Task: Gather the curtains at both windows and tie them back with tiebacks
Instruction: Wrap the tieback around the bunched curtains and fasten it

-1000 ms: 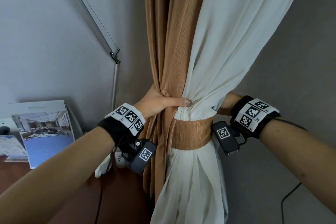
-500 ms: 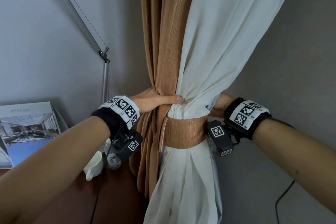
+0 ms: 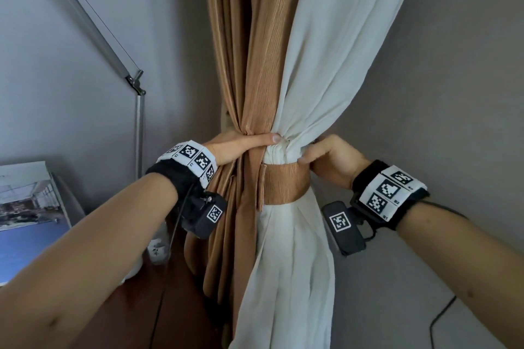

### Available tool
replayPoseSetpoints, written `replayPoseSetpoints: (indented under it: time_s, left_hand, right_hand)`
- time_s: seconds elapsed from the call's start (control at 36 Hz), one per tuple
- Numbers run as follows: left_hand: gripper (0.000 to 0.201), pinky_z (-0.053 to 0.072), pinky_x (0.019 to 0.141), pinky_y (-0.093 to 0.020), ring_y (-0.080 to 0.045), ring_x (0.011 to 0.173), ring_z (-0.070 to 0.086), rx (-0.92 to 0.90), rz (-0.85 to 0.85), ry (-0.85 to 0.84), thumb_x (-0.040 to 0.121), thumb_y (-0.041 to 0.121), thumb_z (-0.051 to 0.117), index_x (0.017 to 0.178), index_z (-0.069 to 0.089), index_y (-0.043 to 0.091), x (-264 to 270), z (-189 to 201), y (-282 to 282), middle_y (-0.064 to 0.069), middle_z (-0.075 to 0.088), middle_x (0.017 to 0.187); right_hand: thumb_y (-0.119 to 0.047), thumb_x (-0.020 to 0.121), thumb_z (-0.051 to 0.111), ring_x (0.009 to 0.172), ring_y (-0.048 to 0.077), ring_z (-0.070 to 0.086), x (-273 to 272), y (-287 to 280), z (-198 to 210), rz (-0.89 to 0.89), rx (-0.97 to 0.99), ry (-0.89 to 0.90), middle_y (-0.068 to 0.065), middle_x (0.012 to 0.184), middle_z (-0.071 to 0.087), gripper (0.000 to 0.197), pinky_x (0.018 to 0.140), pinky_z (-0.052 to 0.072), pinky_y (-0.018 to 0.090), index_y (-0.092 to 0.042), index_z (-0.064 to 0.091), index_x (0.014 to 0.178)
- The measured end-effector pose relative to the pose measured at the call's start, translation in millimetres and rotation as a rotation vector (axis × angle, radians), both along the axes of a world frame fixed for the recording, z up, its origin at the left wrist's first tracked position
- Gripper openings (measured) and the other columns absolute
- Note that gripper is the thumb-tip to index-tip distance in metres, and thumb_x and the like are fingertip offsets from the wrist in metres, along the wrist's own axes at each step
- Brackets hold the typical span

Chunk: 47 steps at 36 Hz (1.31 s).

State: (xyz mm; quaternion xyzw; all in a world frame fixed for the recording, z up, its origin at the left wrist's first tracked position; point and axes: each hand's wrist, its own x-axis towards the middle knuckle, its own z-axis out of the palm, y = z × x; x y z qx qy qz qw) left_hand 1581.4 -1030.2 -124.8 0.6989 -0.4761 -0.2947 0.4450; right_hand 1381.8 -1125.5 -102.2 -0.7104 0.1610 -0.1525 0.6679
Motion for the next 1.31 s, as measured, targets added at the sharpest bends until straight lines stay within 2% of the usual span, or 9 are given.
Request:
replayPoseSetpoints:
  time_s: [0.11, 0.28, 0.44, 0.58, 0.75, 0.92, 0.97, 1.08, 1.31]
  left_hand:
    - [0.099, 0.041, 0.109, -0.036, -0.008, 0.118, 0.06, -0.038, -0.04, 0.044, 0.055, 0.075, 0.077, 0.138, 0.052, 0.026, -15, 6, 3, 0.01, 0.065, 0.128]
    - [0.105, 0.032, 0.115, -0.038, -0.01, 0.127, 0.053, 0.1, -0.113, 0.081, 0.056, 0.081, 0.07, 0.143, 0.047, 0.026, -23, 13, 10, 0.008, 0.058, 0.138]
    - [0.111, 0.033, 0.115, -0.04, -0.015, 0.128, 0.052, 0.173, -0.048, 0.016, 0.052, 0.091, 0.061, 0.142, 0.049, 0.027, -26, 15, 19, 0.003, 0.056, 0.14]
    - [0.121, 0.034, 0.113, -0.041, -0.017, 0.127, 0.052, 0.239, 0.054, -0.095, 0.042, 0.102, 0.05, 0.141, 0.05, 0.031, -26, 9, 14, 0.006, 0.054, 0.141]
    - [0.106, 0.027, 0.117, -0.042, -0.017, 0.134, 0.045, 0.249, -0.034, -0.023, 0.056, 0.089, 0.061, 0.142, 0.048, 0.028, -17, 10, 24, 0.003, 0.051, 0.145]
    - [0.046, 0.054, 0.077, -0.03, -0.031, 0.089, 0.064, 0.364, -0.148, 0.085, 0.066, 0.011, 0.079, 0.107, 0.064, -0.005, 1, 7, 35, -0.023, 0.064, 0.105]
    - [0.049, 0.056, 0.086, -0.038, -0.03, 0.097, 0.064, 0.376, -0.033, -0.057, 0.07, -0.009, 0.071, 0.117, 0.059, 0.0, 2, 4, 38, -0.017, 0.065, 0.108]
    - [0.04, 0.046, 0.092, -0.029, -0.018, 0.103, 0.056, 0.354, 0.046, -0.396, 0.083, 0.002, 0.065, 0.121, 0.054, 0.01, -5, 5, 37, 0.002, 0.06, 0.107]
    - [0.016, 0.047, 0.074, -0.034, -0.034, 0.092, 0.062, 0.232, 0.229, -0.667, 0.088, 0.0, 0.044, 0.095, 0.058, 0.001, -23, -11, 51, -0.016, 0.065, 0.099]
  right_hand:
    - [0.007, 0.07, 0.079, 0.103, -0.003, 0.065, 3, 8, -6, -0.007, -0.299, 0.07, -0.006, 0.111, 0.07, 0.053, 0.086, 0.048, 0.008, -0.012, 0.064, 0.117]
    - [-0.025, 0.047, 0.098, 0.115, 0.006, 0.062, 26, 14, -35, -0.185, -0.368, 0.024, -0.005, 0.117, 0.07, 0.083, 0.106, 0.046, 0.03, -0.016, 0.064, 0.122]
    - [-0.093, 0.004, 0.067, 0.127, 0.017, 0.046, 55, 15, -64, -0.584, -0.617, 0.24, -0.007, 0.127, 0.051, 0.14, 0.109, 0.04, 0.044, -0.033, 0.049, 0.13]
    - [-0.09, 0.01, 0.06, 0.137, 0.023, 0.029, 54, 32, -52, -0.775, -0.742, 0.359, -0.002, 0.141, 0.037, 0.152, 0.114, 0.02, 0.056, -0.023, 0.032, 0.144]
    - [-0.094, 0.015, 0.06, 0.107, 0.012, 0.06, 63, 15, -60, -0.795, -0.715, 0.29, -0.013, 0.109, 0.061, 0.112, 0.099, 0.047, 0.046, -0.035, 0.057, 0.11]
    - [-0.097, 0.006, 0.062, 0.094, 0.007, 0.065, 63, -7, -68, -0.761, -0.61, 0.276, -0.019, 0.096, 0.066, 0.121, 0.089, 0.055, 0.035, -0.032, 0.058, 0.108]
    - [-0.095, 0.007, 0.064, 0.093, 0.005, 0.066, 61, -9, -69, -0.759, -0.591, 0.264, -0.02, 0.096, 0.067, 0.119, 0.088, 0.056, 0.032, -0.032, 0.059, 0.108]
    - [-0.095, 0.008, 0.065, 0.094, 0.003, 0.065, 62, -11, -70, -0.751, -0.573, 0.258, -0.022, 0.098, 0.067, 0.12, 0.09, 0.055, 0.032, -0.032, 0.059, 0.109]
    - [-0.09, 0.013, 0.07, 0.096, 0.005, 0.064, 57, 0, -63, -0.727, -0.562, 0.244, -0.021, 0.1, 0.066, 0.11, 0.092, 0.053, 0.032, -0.034, 0.06, 0.108]
